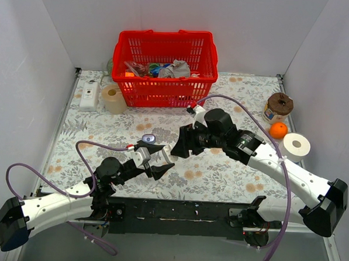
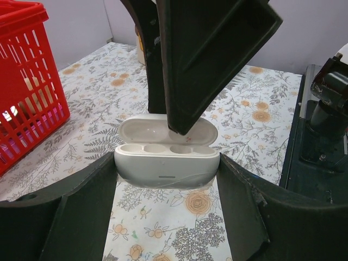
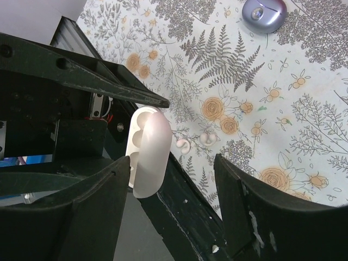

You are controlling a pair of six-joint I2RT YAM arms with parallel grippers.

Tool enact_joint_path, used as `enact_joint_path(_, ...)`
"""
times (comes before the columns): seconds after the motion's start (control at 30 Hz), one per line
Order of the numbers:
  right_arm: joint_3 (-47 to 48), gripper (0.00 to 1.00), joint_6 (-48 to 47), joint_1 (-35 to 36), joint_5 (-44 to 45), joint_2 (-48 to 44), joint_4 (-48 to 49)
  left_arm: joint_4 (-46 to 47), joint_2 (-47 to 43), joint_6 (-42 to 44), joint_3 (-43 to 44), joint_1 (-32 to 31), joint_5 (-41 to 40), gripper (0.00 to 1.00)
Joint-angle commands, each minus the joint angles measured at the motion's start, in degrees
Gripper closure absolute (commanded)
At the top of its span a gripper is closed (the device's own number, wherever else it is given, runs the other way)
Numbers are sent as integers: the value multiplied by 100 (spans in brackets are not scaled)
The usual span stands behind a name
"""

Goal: Insert the wireless bluetooth earbuds into the charging case
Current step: Adjust the charging case.

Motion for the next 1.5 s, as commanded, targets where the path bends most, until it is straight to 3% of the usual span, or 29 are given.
enact_joint_path(0.0,282,32,-103,-13,-281,155,268,157,18,-32,214,-17,-9,100)
enact_joint_path(0.2,309,44,-155,-13,-229,270,242,184,27,-41,232,-17,35,100)
enact_joint_path(0.4,274,63,-234,-13,-246,296,295,158,-69,-67,206,-17,0,100)
enact_joint_path(0.5,291,83,-304,-13,-211,305,251,114,-78,-155,214,-17,-17,100)
enact_joint_path(0.53,326,94,-392,-13,-176,296,207,53,-61,-208,249,-9,-43,100)
enact_joint_path(0.57,370,99,-445,-13,-150,305,137,9,-43,-278,276,-17,-148,91)
enact_joint_path(0.63,484,99,-664,-13,-97,270,40,-245,80,-541,433,-17,-272,82)
enact_joint_path(0.67,528,99,-761,-13,-62,235,-65,-377,115,-638,521,-26,-333,67)
enact_joint_path(0.73,625,99,-1024,-13,-35,182,-127,-798,308,-840,688,-17,-509,52)
enact_joint_path(0.77,721,99,-1104,-13,8,147,-180,-914,378,-893,846,-17,-527,31)
enact_joint_path(0.9,1064,99,-1534,4,123,59,-574,-1021,423,-1087,874,-9,-589,2)
enact_joint_path(1.1,1451,99,-2324,22,421,-73,-1023,-1160,195,-1219,935,-17,-501,2)
enact_joint_path(1.2,1408,99,-2921,74,807,-265,-1138,-1249,-77,-1551,1049,9,16,2)
enact_joint_path(1.33,760,99,-3668,215,1125,-862,-542,-1187,-44,-2431,1269,395,1254,2)
enact_joint_path(1.47,520,99,-4057,303,1003,-1224,-188,-512,308,-3064,1208,1167,3210,2)
